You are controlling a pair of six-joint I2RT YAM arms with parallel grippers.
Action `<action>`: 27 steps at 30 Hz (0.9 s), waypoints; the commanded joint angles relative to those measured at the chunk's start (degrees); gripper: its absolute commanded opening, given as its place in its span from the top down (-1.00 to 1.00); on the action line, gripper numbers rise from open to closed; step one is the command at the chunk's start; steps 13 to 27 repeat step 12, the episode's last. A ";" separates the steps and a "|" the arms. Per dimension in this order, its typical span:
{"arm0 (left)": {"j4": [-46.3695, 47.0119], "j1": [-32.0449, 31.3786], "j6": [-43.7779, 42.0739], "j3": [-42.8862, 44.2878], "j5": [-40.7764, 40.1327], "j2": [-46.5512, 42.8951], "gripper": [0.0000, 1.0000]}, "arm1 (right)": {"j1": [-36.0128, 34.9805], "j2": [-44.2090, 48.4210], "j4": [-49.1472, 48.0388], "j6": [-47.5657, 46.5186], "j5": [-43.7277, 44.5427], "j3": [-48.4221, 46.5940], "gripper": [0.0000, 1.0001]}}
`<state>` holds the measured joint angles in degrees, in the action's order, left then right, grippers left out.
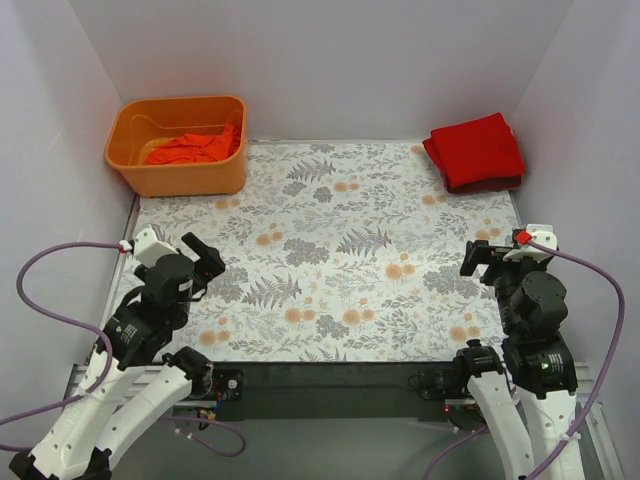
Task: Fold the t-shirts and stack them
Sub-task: Reset both grippers
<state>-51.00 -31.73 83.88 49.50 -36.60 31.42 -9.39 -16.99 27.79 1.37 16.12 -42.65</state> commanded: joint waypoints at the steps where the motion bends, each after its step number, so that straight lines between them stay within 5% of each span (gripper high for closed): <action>1: 2.48 -0.09 0.24 -2.99 -4.35 -2.41 -0.72 | -0.19 0.56 -5.55 0.92 -1.97 2.04 -0.97; 27: 3.98 -0.09 0.06 -5.99 -4.71 -1.10 -0.72 | -0.81 1.35 -6.87 0.48 -3.11 4.42 -0.97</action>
